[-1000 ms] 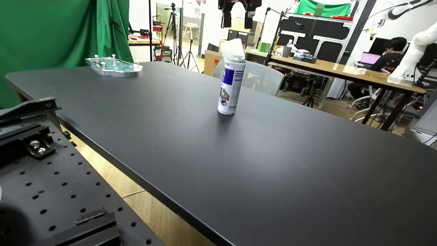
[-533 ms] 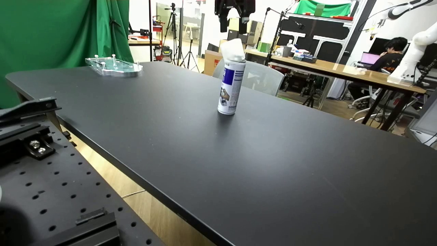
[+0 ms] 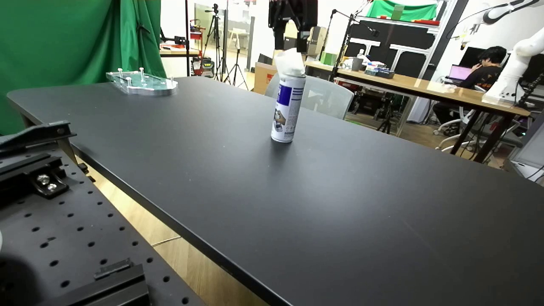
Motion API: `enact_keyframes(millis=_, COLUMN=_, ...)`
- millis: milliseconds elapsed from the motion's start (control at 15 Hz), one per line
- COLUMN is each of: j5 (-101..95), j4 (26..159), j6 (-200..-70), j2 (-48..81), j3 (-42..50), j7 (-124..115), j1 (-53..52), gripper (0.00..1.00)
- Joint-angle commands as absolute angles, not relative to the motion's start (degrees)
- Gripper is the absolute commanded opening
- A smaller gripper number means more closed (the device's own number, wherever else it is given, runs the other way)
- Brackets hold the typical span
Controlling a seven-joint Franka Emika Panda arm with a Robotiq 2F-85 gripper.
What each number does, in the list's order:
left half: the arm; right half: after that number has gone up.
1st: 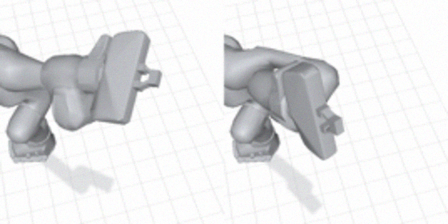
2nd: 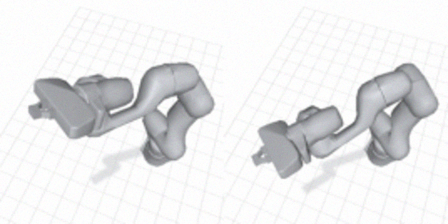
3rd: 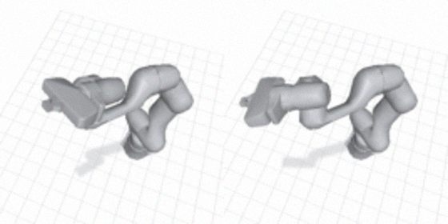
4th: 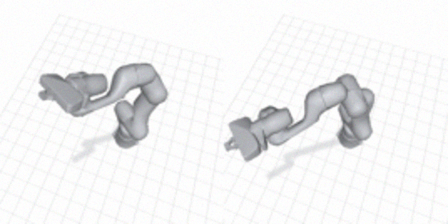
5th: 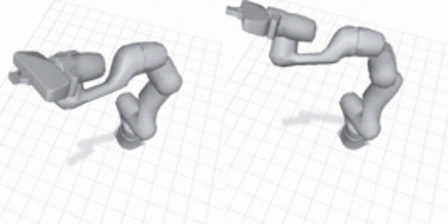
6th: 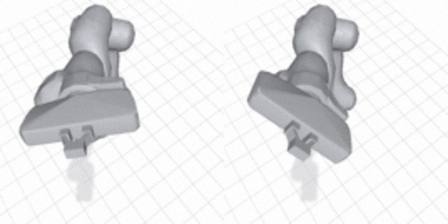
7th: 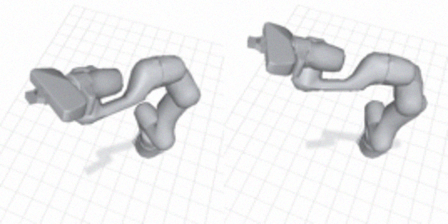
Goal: Take the lid off the spray can
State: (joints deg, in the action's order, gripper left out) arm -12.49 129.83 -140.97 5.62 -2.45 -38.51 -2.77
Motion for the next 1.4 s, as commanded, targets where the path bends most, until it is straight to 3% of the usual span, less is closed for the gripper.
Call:
enact_keyframes(millis=0, j5=-12.54, j4=131.38, j6=-141.33, j2=5.07, j3=-1.49, j7=-40.89, j1=-3.62, gripper=1.00)
enact_keyframes(millis=67, j5=-12.58, j4=131.63, j6=-141.37, j2=5.11, j3=-1.44, j7=-40.79, j1=-3.59, gripper=1.00)
enact_keyframes(millis=133, j5=-12.67, j4=131.85, j6=-141.48, j2=5.11, j3=-1.39, j7=-40.80, j1=-3.58, gripper=0.75)
enact_keyframes(millis=200, j5=-12.65, j4=132.03, j6=-141.61, j2=5.09, j3=-1.33, j7=-40.82, j1=-3.55, gripper=0.75)
enact_keyframes(millis=467, j5=-12.39, j4=132.48, j6=-141.94, j2=4.90, j3=-1.15, j7=-40.93, j1=-3.51, gripper=0.45)
enact_keyframes(millis=1333, j5=-2.94, j4=135.58, j6=-142.38, j2=-3.40, j3=-3.87, j7=-38.45, j1=-4.83, gripper=0.42)
